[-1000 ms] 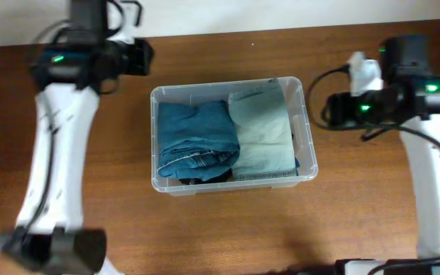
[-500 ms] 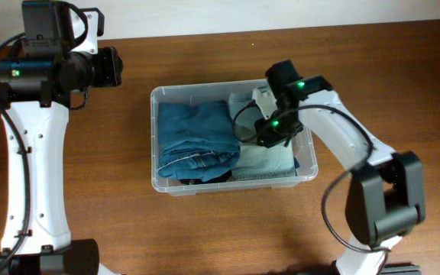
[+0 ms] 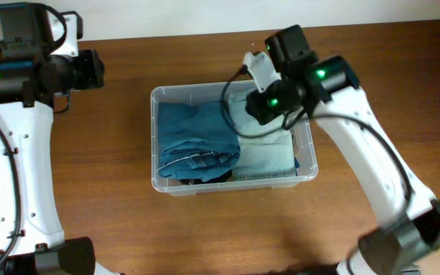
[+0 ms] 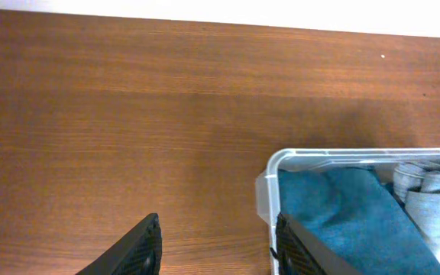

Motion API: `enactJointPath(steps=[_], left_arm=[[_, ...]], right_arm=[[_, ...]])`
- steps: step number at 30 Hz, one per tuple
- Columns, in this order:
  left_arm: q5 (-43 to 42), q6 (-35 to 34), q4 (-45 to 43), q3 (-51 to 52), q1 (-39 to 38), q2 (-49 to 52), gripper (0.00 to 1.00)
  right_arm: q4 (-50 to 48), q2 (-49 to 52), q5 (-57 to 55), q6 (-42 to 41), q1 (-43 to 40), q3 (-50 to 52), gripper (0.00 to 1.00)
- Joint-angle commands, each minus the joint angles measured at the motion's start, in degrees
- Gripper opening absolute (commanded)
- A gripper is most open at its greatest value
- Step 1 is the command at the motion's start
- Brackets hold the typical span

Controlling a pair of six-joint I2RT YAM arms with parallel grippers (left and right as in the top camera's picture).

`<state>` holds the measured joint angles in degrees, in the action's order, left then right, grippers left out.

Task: Pack container

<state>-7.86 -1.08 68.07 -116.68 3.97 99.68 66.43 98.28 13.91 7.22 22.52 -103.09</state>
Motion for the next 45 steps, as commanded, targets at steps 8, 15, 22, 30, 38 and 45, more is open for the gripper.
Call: enactJointPath(steps=[8, 15, 22, 30, 38, 45], left_arm=[[1.3, 0.3, 2.7, 0.2, 6.3, -0.2, 0.49], [1.3, 0.3, 2.7, 0.2, 6.3, -0.2, 0.49], [1.3, 0.3, 3.2, 0.2, 6.3, -0.2, 0.59], [1.3, 0.3, 3.8, 0.4, 6.3, 1.3, 0.99], [5.6, 3.3, 5.7, 1.9, 6.3, -1.9, 0.99], [4.0, 4.2, -5.0, 25.6, 6.3, -22.5, 0.99]], right_arm=[[0.9, 21.7, 4.8, -0.2, 18.3, 1.6, 0.28], [2.1, 29.9, 4.8, -0.1, 18.8, 1.3, 0.27], [9.2, 16.5, -6.7, -1.3, 12.1, -11.3, 0.77], [8.3, 6.1, -7.7, -3.9, -16.1, -13.4, 0.98], [8.8, 0.3, -5.6, -3.0, -29.4, -10.0, 0.98], [-4.7, -21.5, -5.8, -3.0, -29.8, 14.6, 0.98]])
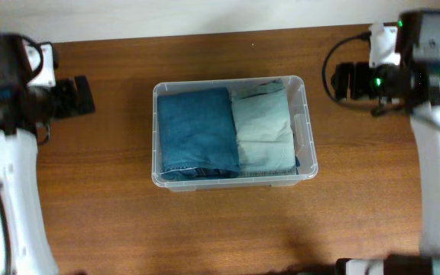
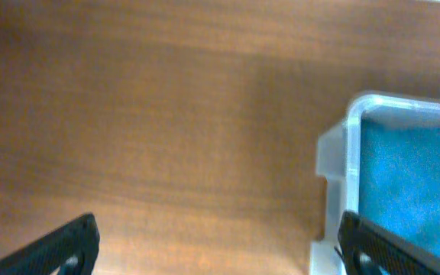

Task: Pack container

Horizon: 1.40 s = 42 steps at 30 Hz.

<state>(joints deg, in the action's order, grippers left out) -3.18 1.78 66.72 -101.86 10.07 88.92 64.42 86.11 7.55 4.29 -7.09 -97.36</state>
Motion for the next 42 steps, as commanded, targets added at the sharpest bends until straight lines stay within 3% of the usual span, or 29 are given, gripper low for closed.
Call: enactJointPath(steps=[1, 5, 8, 12, 16, 27, 35, 38, 42], left_arm=[[-1.1, 1.3, -7.2, 17.7, 0.2, -17.7, 0.99], [-1.9, -0.3, -17.8, 41.6, 0.2, -41.3, 0.99], [-1.9, -0.2, -22.1, 50.6, 0.2, -52.7, 0.99], [-1.9, -0.2, -13.7, 55.3, 0.2, -64.8, 0.99], [-1.9, -0.2, -1.6, 55.3, 0.2, -67.4, 0.99], [-1.9, -0.2, -1.0, 55.4, 0.2, -67.3, 0.99], [-1.9, -0.2, -1.0, 55.4, 0.2, -67.3, 0.99], [-1.9, -0.2, -1.0, 55.4, 0.2, -67.3, 0.99], [-1.9, -0.2, -1.0, 55.4, 0.2, -67.3, 1.0]], right_arm=[[-6.1, -15.5, 0.6, -0.1, -0.2, 15.9, 0.98], [-14.3, -39.7, -2.4, -2.4, -0.1, 37.0, 0.98], [-14.5, -49.9, -4.6, -3.3, -0.1, 42.7, 0.98], [-11.7, -60.4, -4.6, -3.3, -0.1, 45.9, 0.98], [-7.9, -62.3, -4.6, -3.3, -0.1, 45.9, 0.98], [-6.8, -65.4, -4.9, -1.1, -0.1, 48.1, 0.98], [-34.6, -85.8, -3.1, 0.0, 4.2, 77.1, 0.98], [-45.6, -85.9, -3.3, 1.6, 4.6, 85.2, 0.98], [-53.3, -85.9, -2.2, 2.6, 4.6, 94.3, 0.99]])
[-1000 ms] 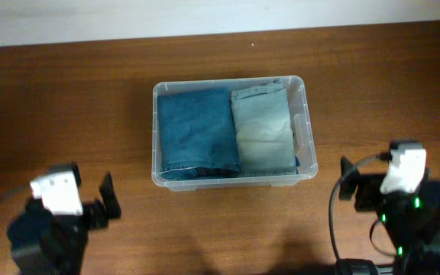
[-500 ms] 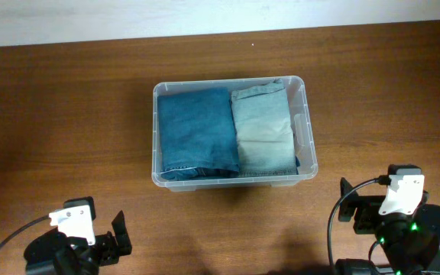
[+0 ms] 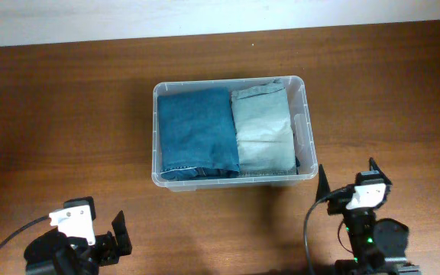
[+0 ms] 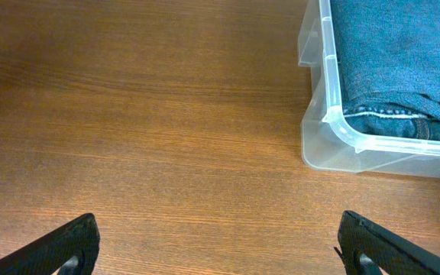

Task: Pack container

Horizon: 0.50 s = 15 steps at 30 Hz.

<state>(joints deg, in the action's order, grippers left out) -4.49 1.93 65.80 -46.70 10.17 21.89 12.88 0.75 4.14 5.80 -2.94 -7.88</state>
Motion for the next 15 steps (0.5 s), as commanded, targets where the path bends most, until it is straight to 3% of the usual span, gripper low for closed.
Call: enactJointPath(steps=[1, 15], left_arm=[[-0.6, -0.4, -0.1, 0.3, 0.1, -0.3, 0.99], [-0.6, -0.4, -0.1, 0.3, 0.1, -0.3, 0.99]], right_arm=[[-3.1, -0.6, 3.1, -0.8, 0.5, 4.9, 0.98], [-2.9, -0.5, 2.9, -0.7, 1.0, 4.9, 0.98]])
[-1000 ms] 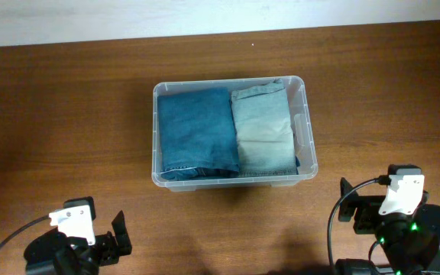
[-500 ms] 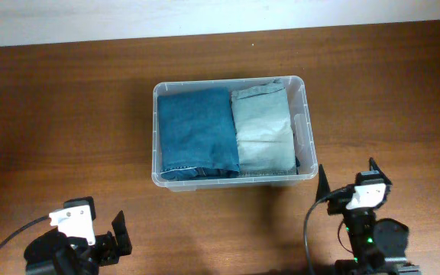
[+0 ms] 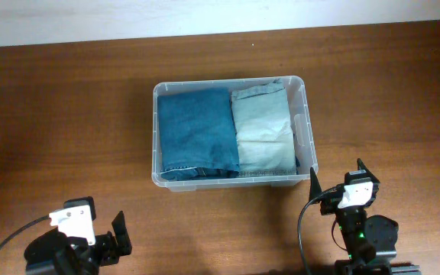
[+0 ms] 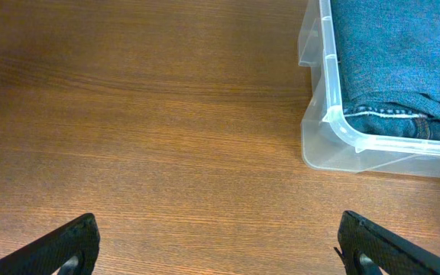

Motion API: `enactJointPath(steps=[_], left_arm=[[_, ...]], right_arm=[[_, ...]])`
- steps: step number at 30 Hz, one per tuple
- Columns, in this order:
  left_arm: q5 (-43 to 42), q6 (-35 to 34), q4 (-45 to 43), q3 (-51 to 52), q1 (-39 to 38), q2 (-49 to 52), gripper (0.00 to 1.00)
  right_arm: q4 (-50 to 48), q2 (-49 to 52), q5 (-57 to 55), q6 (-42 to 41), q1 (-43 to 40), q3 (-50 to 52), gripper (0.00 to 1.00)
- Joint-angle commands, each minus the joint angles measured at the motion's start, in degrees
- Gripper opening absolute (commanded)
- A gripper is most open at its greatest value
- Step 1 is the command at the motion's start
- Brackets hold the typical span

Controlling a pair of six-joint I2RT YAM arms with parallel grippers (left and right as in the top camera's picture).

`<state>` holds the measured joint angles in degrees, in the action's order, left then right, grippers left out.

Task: Pack container

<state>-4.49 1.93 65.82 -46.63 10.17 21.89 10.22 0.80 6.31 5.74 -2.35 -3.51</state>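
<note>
A clear plastic container (image 3: 305, 130) stands mid-table. Folded dark blue jeans (image 3: 195, 131) fill its left half and a folded light blue garment (image 3: 262, 130) its right half, both lying flat. My left gripper (image 3: 87, 231) is low at the near left edge, open and holding nothing. In the left wrist view, the left gripper (image 4: 218, 248) has its fingers (image 4: 73, 246) spread wide over bare wood, and the container's near-left corner (image 4: 334, 122) with the jeans (image 4: 403, 53) lies ahead to the right. My right gripper (image 3: 337, 177) is open and empty near the front right, just off the container's corner.
Brown wooden table (image 3: 67, 122) surrounds the container on all sides. A pale wall strip (image 3: 205, 15) runs along the far edge. Both arm bases and their cables sit at the near edge.
The right arm has shifted slightly left and toward the container's near-right corner. The left arm and the clothes in the container are unchanged.
At first my right gripper was down in the container over the light garment, with the jeans rumpled; my left arm waited at the far left. Then both arms were out at the sides and the clothes lay flat. Since then both arms are low at the near edge, open.
</note>
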Motion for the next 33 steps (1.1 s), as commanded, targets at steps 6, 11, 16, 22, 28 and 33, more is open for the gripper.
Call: enactJointPath(steps=[6, 11, 16, 22, 28, 33], left_arm=[[-0.6, -0.4, -0.1, 0.2, 0.1, -0.3, 0.99], [-0.6, -0.4, -0.6, 1.3, -0.4, -1.3, 0.99], [0.3, -0.3, -9.6, 10.9, -5.6, -9.3, 0.99], [0.9, -0.3, -42.8, 34.5, -8.9, -21.4, 0.99], [2.9, -0.2, -60.8, 45.9, -10.1, -21.6, 0.99], [2.8, -0.2, -60.8, 45.8, -10.3, -21.6, 1.0]], right_arm=[[-0.2, -0.6, 0.7, -0.6, 0.5, 0.5, 0.98], [-0.2, -0.6, 0.7, -0.6, 0.5, 0.5, 0.98], [-0.2, -0.6, 0.7, -0.6, 0.5, 0.5, 0.98], [-0.2, -0.6, 0.7, -0.6, 0.5, 0.5, 0.98], [-0.2, -0.6, 0.7, -0.6, 0.5, 0.5, 0.98], [-0.2, -0.6, 0.7, -0.6, 0.5, 0.5, 0.98]])
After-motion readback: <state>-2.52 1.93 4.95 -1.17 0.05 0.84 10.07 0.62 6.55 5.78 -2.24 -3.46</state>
